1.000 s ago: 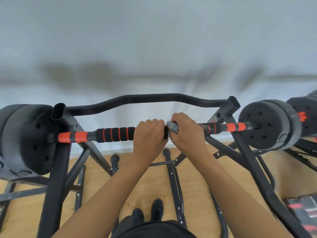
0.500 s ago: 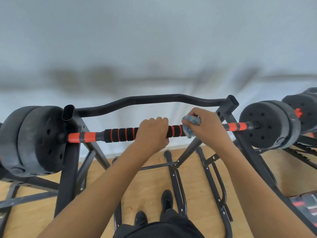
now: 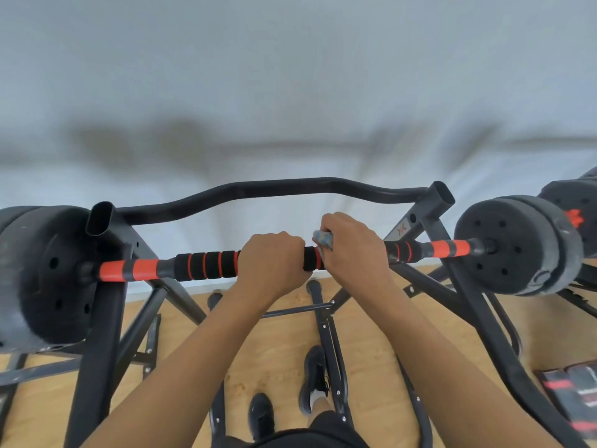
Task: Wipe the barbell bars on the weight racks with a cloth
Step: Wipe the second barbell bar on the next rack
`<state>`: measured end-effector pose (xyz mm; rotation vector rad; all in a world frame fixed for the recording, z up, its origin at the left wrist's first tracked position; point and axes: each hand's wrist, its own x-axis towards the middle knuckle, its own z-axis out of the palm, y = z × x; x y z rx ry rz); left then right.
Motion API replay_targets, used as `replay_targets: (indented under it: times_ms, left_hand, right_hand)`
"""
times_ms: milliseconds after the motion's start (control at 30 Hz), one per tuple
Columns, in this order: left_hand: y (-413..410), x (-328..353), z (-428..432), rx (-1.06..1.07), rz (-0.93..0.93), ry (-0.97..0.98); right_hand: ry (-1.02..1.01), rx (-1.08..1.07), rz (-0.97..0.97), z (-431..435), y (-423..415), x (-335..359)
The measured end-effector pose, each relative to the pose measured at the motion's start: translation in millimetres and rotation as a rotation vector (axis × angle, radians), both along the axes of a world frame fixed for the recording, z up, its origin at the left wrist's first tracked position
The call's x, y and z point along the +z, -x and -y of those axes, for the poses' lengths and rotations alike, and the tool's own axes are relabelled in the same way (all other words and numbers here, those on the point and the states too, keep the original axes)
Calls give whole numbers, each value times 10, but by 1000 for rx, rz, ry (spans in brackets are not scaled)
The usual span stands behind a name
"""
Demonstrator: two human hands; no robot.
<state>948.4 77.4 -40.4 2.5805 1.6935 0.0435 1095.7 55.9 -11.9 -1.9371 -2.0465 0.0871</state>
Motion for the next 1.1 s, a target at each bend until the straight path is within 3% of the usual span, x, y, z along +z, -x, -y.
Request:
replay_targets:
  times_ms: [200,267,333,367,433,467,567,700,833,967,1100]
  left_hand:
    - [46,-139,139,-56,35,-194]
    - [57,-198,165,-67,72,-243]
    - [64,-269,174,-70,139,-291]
    - [62,-293,178,-73,162,-309]
    - [53,-298,191,-65,187,-340]
    - [55,-303,195,-59,198,-359]
    - [58,-355,191,-69,219,-424]
    - [43,-434,213,-49,251,-476]
    - [57,-472,229,-31,219,-519]
    - [55,-334,323,-35,226,-426]
    - [39,121,136,-78,-12,-70]
  right_hand:
    - [197,-18,139,-285,21,78]
    - [371,209,-83,-257,-32,152]
    - [336,477,-350,-230,-127,75]
    - [254,364,-415,-156,-190,158]
    - [113,42,-278,21,-274,270]
    - [108,-11,-218,82,-295,281]
    - [208,75,-148,273,-164,230]
    - [26,70,-40,239,-24,51]
    - [101,24,25,-70,41,40]
    - [175,-3,-159,-205,-143,153]
    - [63,-27,-271,-2,-414,384]
